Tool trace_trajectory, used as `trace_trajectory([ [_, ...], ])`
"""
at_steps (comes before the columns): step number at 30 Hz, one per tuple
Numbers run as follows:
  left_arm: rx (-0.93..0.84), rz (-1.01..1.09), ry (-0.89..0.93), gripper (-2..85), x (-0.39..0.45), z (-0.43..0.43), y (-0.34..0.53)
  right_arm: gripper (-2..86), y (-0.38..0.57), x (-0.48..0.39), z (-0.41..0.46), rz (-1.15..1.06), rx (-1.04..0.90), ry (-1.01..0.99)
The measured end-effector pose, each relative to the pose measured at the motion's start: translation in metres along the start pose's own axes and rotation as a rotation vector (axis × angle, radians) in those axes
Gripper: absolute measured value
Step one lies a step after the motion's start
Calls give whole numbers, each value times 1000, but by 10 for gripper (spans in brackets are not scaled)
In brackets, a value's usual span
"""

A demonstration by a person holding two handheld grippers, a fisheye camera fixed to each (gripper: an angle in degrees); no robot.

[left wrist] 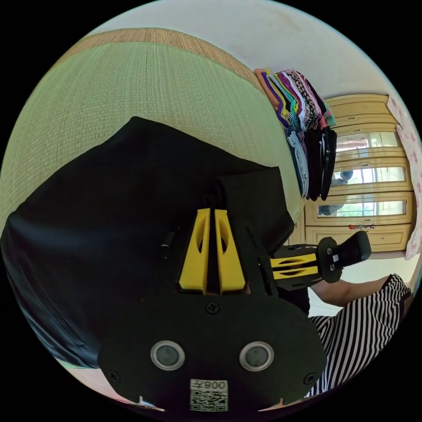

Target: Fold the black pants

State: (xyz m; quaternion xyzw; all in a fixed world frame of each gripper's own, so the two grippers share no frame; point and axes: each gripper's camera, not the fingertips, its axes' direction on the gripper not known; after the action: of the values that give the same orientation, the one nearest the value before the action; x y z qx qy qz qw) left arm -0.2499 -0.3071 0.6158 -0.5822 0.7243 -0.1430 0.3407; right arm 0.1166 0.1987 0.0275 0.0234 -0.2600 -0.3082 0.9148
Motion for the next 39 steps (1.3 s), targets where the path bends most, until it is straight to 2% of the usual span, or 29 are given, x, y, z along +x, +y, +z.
trace_trajectory([
  [6,50,25,-9,16,23,0,-7,14,25,24,-33,51,139,-146],
  [11,41,-10,-9,15,32,11,-6,16,31,39,-14,65,65,-169],
  [14,119,-40,-15,14,41,6,5,19,40,58,-4,115,54,-215],
  [17,206,24,8,9,67,1,17,21,51,71,-5,128,70,-238],
  [19,120,90,35,4,88,19,20,20,58,77,-8,130,74,-220],
  [22,-9,120,-96,2,102,50,23,16,69,90,-16,166,90,-235],
  [24,29,75,-58,1,104,51,26,11,79,100,-28,195,108,-246],
  [27,34,85,-93,1,119,55,28,5,107,119,-59,242,184,-204],
  [31,14,107,-107,2,137,65,32,2,157,167,-77,446,192,-81],
  [33,12,88,-71,3,140,70,33,2,172,192,-69,548,154,-163],
  [36,38,101,-65,9,158,71,36,4,185,212,-84,584,226,-248],
  [39,53,184,0,24,187,76,39,9,205,229,-114,616,287,-202],
])
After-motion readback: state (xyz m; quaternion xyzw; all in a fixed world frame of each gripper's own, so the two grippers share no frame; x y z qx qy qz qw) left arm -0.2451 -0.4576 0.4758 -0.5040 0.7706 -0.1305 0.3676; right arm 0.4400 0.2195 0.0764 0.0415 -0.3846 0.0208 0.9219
